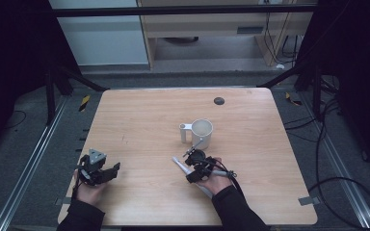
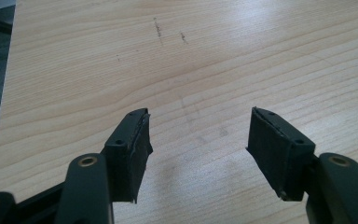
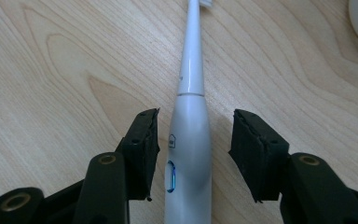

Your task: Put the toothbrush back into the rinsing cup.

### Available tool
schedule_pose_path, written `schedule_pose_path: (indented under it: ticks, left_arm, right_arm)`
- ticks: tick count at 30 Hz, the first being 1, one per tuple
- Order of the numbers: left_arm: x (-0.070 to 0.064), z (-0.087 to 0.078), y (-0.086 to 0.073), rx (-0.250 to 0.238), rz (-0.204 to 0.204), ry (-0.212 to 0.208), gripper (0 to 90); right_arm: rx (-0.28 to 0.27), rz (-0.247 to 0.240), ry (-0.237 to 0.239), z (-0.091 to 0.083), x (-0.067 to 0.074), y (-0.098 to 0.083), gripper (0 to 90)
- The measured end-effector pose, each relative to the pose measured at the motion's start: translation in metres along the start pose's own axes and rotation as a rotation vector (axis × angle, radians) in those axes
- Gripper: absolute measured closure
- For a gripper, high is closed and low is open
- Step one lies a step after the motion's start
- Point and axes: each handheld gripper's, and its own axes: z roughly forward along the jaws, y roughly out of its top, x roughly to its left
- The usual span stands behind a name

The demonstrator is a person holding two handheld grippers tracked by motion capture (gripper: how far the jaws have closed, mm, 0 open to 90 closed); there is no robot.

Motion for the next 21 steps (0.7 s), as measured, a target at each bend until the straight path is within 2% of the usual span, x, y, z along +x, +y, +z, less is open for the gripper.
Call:
schedule_pose_path:
  ticks: [17,21]
  left_arm:
    - [0.0002,0.0001,-0.0001,0.002,-0.001,0.000,37.7]
    - [0.0004,0.0003,-0.0001,0.003,-0.001,0.000,37.6]
  right_arm:
    - [0.045,0.005,-0.005,0.0096,-0.0005,0.0006,57.2]
    - [0.058,0.007,-0.005,0.0091,-0.0001,0.0017,64.5]
